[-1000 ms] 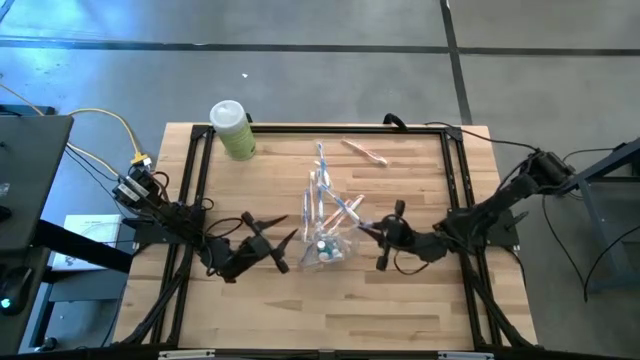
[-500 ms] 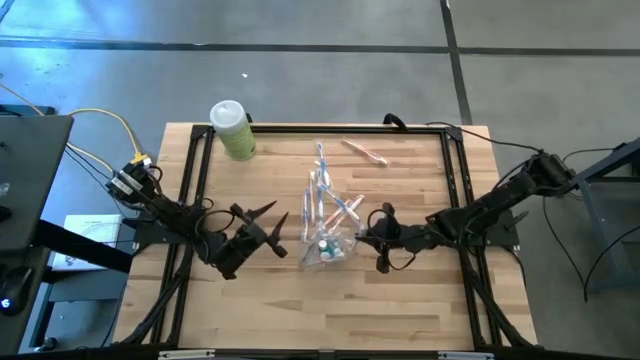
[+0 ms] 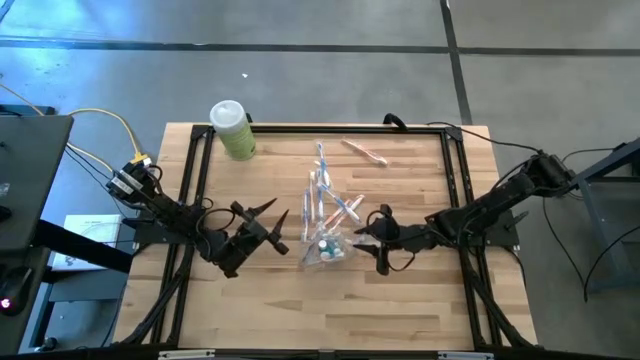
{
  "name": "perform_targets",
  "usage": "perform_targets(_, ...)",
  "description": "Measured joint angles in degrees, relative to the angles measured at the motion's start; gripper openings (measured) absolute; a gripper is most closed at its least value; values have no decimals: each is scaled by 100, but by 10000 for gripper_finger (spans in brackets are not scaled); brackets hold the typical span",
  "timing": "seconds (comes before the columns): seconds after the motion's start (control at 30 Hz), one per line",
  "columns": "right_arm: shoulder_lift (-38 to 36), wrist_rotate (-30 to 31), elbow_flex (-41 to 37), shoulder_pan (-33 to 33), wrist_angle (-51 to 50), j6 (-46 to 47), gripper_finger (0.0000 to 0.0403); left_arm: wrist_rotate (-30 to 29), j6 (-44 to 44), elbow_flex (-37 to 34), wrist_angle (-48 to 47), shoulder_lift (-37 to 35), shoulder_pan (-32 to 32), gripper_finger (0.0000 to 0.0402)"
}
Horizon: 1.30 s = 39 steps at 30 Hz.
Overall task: Pick & Place toothbrushing station
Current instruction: Put the blue toothbrush into the transparent organizer, then put the orange toothbrush into the transparent organizer
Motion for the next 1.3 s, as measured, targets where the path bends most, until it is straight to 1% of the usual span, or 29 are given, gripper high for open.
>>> perform_targets(0.07,-5,41,0,-2,70,-237,202,2,0,0,-1,0,-1,195)
perform_targets(0.1,-37,155,0,-2,138,-460,214,2,-1,0,1,0,2,195)
perform_targets(0.23,-140,845,4,5,832,-1312,241,8,-5,0,-1,0,2,195)
perform_targets(0.37,-302,995,4,7,1657,-2303,246,5,-250,0,-2,0,-6,195)
perform_targets(0.43,-477,1266,4,26,2033,-2830,246,-4,-388,0,-102,0,-40,195)
perform_targets(0.5,-673,1624,4,71,2527,-3232,245,-3,-632,0,-333,0,-87,195)
perform_targets(0.57,-934,2136,4,107,2863,-3822,244,-8,-807,-2,-571,0,-148,195)
perform_targets(0.63,-1176,2712,4,155,3043,-4497,244,-28,-535,-2,-777,0,-181,195)
perform_targets(0.7,-1434,3223,7,154,2997,-4885,244,-225,-98,-2,-866,0,-238,195)
perform_targets(0.77,-1681,3665,6,28,2678,-4923,244,-396,45,-5,-1030,5,-299,195)
perform_targets(0.83,-1881,3942,7,-127,2119,-4755,244,-443,-8,-7,-1023,7,-375,195)
perform_targets(0.9,-2041,4094,7,-343,1259,-4272,244,-251,-72,-7,-1008,6,-438,195)
perform_targets(0.93,-2101,4034,7,-469,813,-3922,244,-122,-33,-7,-1015,7,-460,195)
perform_targets(0.97,-2154,3845,7,-632,312,-3486,244,5,78,-7,-1017,7,-480,195)
perform_targets(1.0,-2208,3569,7,-827,-151,-3027,244,123,183,-7,-1009,7,-495,195)
perform_targets(1.07,-2243,2795,4,-1308,-854,-2162,244,217,263,-7,-1008,7,-477,195)
perform_targets(1.17,-2214,1659,4,-2200,-1375,-1295,244,246,110,-7,-1004,7,-405,195)
perform_targets(1.3,-1960,541,3,-3339,-1426,-1023,244,347,207,-7,-1006,7,-411,195)
